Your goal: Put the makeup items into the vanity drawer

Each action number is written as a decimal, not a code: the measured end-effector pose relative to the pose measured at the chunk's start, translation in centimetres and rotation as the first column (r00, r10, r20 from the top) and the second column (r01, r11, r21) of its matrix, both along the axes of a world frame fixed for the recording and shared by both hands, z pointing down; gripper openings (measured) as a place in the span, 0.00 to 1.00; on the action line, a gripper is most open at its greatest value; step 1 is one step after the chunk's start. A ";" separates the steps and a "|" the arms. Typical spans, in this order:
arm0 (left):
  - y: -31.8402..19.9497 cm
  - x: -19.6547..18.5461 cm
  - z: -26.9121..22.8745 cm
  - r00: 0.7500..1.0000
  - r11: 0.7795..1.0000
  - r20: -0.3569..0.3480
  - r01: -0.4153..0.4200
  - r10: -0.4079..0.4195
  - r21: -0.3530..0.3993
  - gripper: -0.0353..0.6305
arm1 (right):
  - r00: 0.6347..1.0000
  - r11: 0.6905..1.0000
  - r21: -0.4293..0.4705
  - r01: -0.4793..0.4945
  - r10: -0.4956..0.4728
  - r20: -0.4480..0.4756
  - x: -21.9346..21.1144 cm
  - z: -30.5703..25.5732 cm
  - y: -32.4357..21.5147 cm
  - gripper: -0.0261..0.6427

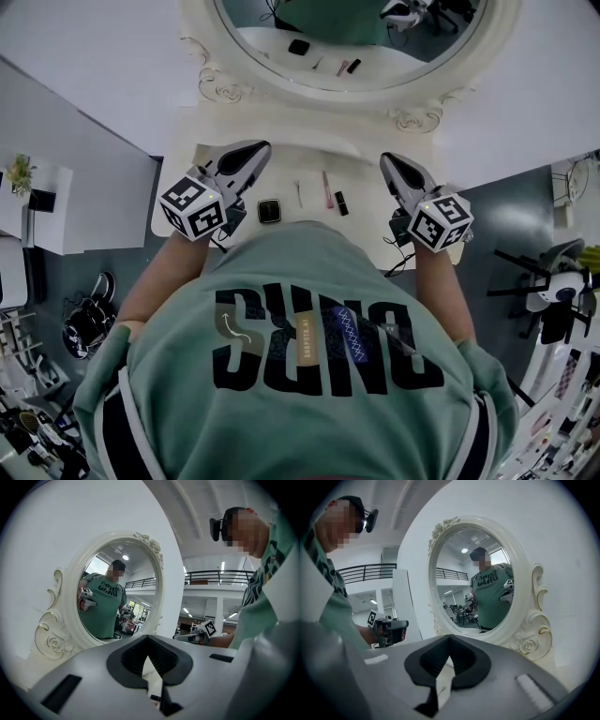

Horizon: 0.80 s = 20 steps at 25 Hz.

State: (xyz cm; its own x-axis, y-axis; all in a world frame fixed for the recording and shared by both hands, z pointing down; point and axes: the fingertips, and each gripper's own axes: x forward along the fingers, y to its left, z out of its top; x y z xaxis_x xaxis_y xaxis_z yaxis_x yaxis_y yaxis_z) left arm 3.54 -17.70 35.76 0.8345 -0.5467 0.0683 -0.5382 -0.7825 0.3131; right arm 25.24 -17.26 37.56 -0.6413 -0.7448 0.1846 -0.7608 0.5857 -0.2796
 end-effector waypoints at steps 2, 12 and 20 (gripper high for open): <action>0.1 -0.1 0.0 1.000 1.000 0.001 0.001 -0.001 0.001 0.06 | 1.000 1.000 -0.004 -0.002 0.002 -0.001 0.1 0.1 0.1 0.05; 0.6 -0.4 0.2 1.000 1.000 0.001 0.010 -0.010 0.000 0.06 | 1.000 1.000 -0.001 0.005 -0.005 -0.008 0.0 0.2 0.6 0.05; 0.9 -0.6 0.1 1.000 1.000 -0.003 0.021 -0.021 -0.001 0.06 | 1.000 1.000 0.001 0.008 -0.008 -0.005 0.0 0.2 0.8 0.05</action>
State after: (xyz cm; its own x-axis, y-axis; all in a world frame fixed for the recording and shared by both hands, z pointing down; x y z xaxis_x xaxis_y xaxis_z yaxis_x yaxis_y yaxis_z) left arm 2.96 -16.80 35.89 0.8230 -0.5641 0.0667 -0.5538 -0.7707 0.3153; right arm 25.29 -16.42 37.76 -0.6460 -0.7400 0.1873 -0.7577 0.5917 -0.2752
